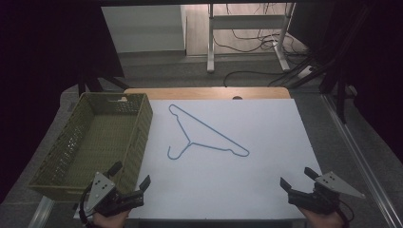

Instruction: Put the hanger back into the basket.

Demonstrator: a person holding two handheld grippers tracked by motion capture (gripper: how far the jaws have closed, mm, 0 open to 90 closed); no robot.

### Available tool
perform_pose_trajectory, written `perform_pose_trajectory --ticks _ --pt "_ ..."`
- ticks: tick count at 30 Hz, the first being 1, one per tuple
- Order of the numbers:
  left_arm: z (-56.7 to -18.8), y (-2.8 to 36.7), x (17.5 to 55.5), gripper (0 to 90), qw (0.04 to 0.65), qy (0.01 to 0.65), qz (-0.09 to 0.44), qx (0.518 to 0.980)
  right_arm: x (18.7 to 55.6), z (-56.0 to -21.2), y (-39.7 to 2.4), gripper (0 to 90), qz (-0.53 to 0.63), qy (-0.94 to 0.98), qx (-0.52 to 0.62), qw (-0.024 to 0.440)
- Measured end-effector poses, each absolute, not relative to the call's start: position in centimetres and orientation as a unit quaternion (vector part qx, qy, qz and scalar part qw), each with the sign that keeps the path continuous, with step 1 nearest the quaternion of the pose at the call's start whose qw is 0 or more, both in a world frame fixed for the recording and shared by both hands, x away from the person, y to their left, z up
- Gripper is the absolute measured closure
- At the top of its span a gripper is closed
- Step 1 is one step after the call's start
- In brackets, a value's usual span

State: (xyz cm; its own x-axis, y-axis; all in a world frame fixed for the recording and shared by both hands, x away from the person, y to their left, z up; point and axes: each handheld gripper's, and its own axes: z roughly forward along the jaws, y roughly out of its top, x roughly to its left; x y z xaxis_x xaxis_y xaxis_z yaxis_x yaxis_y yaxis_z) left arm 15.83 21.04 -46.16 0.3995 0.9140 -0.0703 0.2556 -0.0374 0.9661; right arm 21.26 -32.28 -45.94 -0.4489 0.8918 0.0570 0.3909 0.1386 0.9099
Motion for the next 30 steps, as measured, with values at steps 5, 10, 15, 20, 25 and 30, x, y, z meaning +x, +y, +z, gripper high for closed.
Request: perform_pose_trajectory --ticks 5,10,15,20,25,30 --pt "-45.3 20.3 15.4 0.0 0.537 0.446 0.284 0.657 21.5 -45.8 -31.5 13.2 0.480 0.726 0.428 0.242" --pt "-45.2 20.4 15.6 0.0 0.542 0.451 0.266 0.657 22.1 -45.6 -30.3 19.6 0.493 0.739 0.402 0.223" --pt "-44.9 20.4 15.7 1.2 0.552 0.444 0.238 0.664 23.8 -45.0 -27.6 21.9 0.490 0.754 0.385 0.208" --pt "-44.5 20.0 15.4 1.5 0.559 0.421 0.247 0.671 28.1 -45.4 -21.7 31.6 0.485 0.787 0.338 0.178" --pt "-44.7 19.9 15.3 2.1 0.565 0.411 0.236 0.675 32.1 -47.1 -16.9 47.7 0.469 0.816 0.304 0.149" --pt "-44.8 19.8 15.2 2.4 0.568 0.407 0.232 0.677 34.4 -48.3 -13.8 76.3 0.443 0.816 0.336 0.158"
